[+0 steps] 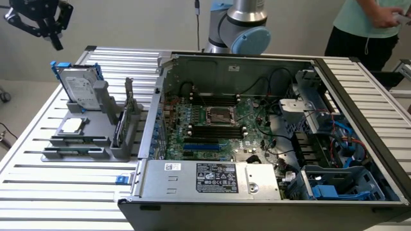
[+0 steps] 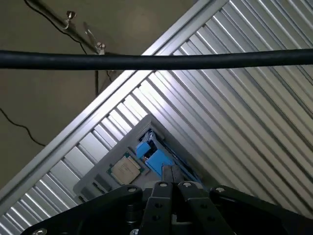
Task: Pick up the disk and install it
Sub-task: 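Pick up the disk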
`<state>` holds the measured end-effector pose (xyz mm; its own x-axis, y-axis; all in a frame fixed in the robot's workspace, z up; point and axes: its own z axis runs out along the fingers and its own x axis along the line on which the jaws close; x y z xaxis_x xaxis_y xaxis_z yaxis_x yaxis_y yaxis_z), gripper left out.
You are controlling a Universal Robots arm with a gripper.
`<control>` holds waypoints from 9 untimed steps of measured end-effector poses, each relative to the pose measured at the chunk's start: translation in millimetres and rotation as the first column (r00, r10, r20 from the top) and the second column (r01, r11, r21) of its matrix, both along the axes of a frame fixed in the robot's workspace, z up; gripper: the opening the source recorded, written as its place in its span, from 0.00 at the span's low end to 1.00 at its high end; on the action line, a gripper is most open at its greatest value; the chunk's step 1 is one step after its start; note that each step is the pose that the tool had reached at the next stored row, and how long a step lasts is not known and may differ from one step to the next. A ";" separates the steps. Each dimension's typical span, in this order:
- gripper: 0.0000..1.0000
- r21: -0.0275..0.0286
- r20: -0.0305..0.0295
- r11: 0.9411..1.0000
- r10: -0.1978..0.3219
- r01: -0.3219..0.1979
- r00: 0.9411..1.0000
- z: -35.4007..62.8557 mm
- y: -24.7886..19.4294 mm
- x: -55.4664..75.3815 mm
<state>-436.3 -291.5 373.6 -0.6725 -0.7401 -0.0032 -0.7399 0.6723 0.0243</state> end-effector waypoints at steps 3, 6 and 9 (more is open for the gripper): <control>0.11 -0.002 0.000 0.998 0.055 -0.055 0.998 4.7 0.0 0.0; 0.11 -0.003 0.000 0.994 0.109 -0.109 0.994 4.9 0.0 -0.1; 0.11 -0.003 0.000 0.987 0.163 -0.163 0.987 4.0 0.0 0.0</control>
<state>-436.3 -291.5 377.6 -0.5427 -0.8399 -0.0009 -0.8397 0.5425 0.0224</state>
